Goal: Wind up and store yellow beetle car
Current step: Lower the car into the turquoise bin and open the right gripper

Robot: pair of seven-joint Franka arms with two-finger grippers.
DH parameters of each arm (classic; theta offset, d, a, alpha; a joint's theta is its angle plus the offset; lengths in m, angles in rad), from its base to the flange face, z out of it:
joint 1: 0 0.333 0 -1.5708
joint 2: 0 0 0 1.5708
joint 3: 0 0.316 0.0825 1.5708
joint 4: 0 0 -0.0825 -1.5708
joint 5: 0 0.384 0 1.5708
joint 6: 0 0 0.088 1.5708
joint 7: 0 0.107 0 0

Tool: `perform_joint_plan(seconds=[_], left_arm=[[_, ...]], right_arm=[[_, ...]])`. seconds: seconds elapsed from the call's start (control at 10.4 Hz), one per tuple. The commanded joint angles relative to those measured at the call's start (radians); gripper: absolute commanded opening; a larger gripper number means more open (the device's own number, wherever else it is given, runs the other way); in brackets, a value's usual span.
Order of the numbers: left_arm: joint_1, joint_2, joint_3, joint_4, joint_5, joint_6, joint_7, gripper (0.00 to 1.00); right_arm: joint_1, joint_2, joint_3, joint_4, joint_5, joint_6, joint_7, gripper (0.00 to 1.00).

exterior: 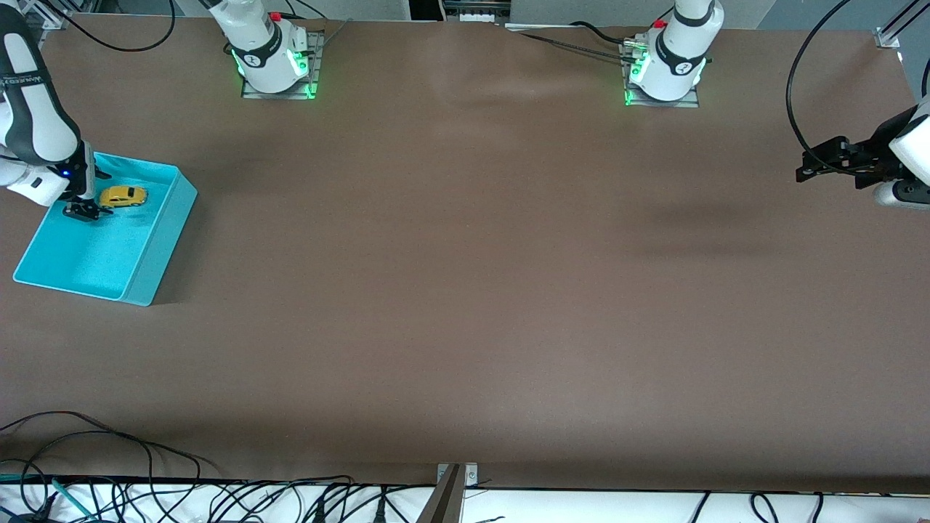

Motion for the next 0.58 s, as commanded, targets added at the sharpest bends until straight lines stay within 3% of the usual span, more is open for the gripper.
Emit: perform_joint_plan(seconds=[0.0,0.29,0.48], left_arm=[[0.005,0.008,-0.007,0.025,0.012,-0.023,-0.011,1.00],[0.007,0.009,-0.007,0.025,0.012,-0.023,-0.008,1.00],[0.021,0.017,-0.007,0.024,-0.006,-0.023,-0.011,1.00]], right_arm=[[0.002,-0.054,0.035,0.012,0.019,-0.031,0.009,1.00],[0.099,-0.121,0.041,0.041,0.060,-0.125,0.181,1.00],[0.198,-0.155,0.041,0.106,0.117,-0.233,0.412,1.00]])
